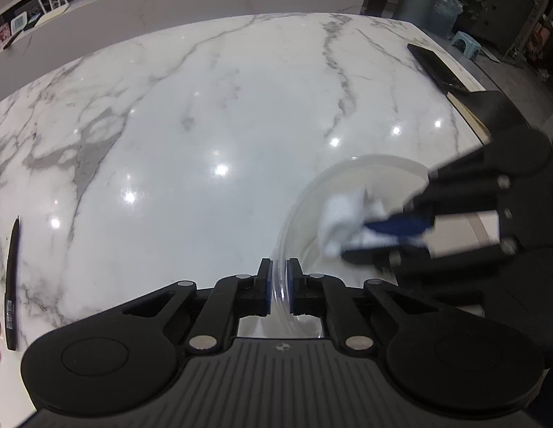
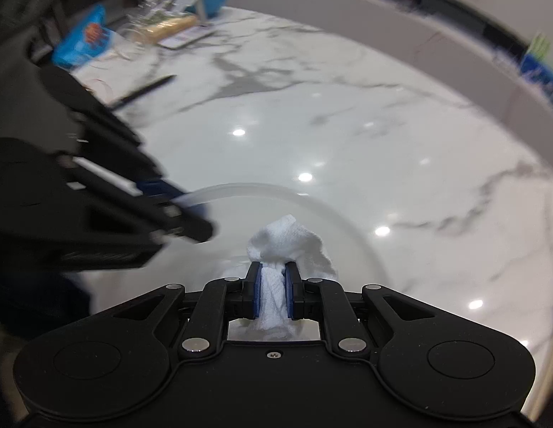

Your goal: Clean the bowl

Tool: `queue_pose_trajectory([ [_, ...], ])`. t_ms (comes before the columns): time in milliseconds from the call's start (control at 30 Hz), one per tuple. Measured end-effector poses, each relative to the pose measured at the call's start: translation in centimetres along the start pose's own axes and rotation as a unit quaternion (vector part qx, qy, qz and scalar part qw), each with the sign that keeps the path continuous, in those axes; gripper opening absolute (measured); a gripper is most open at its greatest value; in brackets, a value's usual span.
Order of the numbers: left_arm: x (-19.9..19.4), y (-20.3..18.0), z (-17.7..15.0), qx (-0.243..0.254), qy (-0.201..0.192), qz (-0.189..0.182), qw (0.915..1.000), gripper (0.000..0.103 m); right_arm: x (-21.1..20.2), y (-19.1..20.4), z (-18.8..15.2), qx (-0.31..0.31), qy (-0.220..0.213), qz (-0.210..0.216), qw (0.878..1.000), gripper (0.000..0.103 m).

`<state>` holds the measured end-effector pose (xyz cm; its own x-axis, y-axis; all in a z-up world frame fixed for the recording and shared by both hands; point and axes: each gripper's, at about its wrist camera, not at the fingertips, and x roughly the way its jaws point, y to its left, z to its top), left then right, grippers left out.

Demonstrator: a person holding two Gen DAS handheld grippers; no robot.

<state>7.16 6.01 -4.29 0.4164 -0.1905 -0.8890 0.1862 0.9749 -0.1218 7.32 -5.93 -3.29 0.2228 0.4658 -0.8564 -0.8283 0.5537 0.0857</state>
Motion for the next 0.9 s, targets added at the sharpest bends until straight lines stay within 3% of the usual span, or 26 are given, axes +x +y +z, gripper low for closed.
queue_pose_trajectory([
  [100, 0.0, 0.0, 0.0, -0.001, -0.001, 0.001, 1.0, 0.007, 0.2, 0.2, -0.3, 0.02, 0.006, 0.034, 0.999, 0.011],
  [467, 0.0, -0.1, 0.0, 0.002, -0.003, 0.003, 1.0, 0.007, -0.7, 2.1, -0.5, 0.004, 0.009, 0.09, 0.996, 0.011],
  [900, 0.2, -0.2, 0.1, 0.007, -0.004, 0.006, 1.0, 0.008, -1.4, 4.2, -0.8, -0.052, 0.019, 0.077, 0.995, 0.012],
])
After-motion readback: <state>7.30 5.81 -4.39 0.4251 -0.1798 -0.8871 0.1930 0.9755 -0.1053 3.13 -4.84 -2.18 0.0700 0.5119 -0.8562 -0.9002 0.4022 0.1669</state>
